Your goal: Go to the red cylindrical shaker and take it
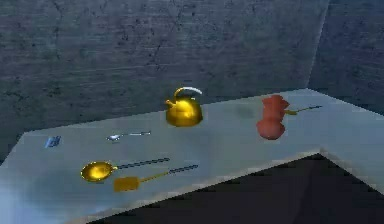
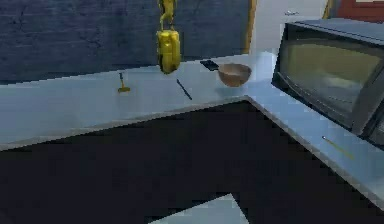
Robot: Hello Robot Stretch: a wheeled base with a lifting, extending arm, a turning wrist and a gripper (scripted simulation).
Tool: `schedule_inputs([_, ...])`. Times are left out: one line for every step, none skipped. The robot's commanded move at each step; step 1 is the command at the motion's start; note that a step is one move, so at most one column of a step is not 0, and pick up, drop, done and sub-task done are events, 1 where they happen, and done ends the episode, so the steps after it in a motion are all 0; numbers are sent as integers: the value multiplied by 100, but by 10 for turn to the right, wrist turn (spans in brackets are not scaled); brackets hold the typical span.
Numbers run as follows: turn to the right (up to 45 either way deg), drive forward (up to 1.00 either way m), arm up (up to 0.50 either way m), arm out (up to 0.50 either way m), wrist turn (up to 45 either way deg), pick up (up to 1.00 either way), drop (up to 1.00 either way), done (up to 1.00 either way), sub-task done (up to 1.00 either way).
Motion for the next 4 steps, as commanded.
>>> schedule_inputs([-450,0,0,0,0,0,0,0,0])
schedule_inputs([-210,0,0,0,0,0,0,0,0])
schedule_inputs([450,0,0,0,0,0,0,0,0])
schedule_inputs([450,0,0,0,0,0,0,0,0])
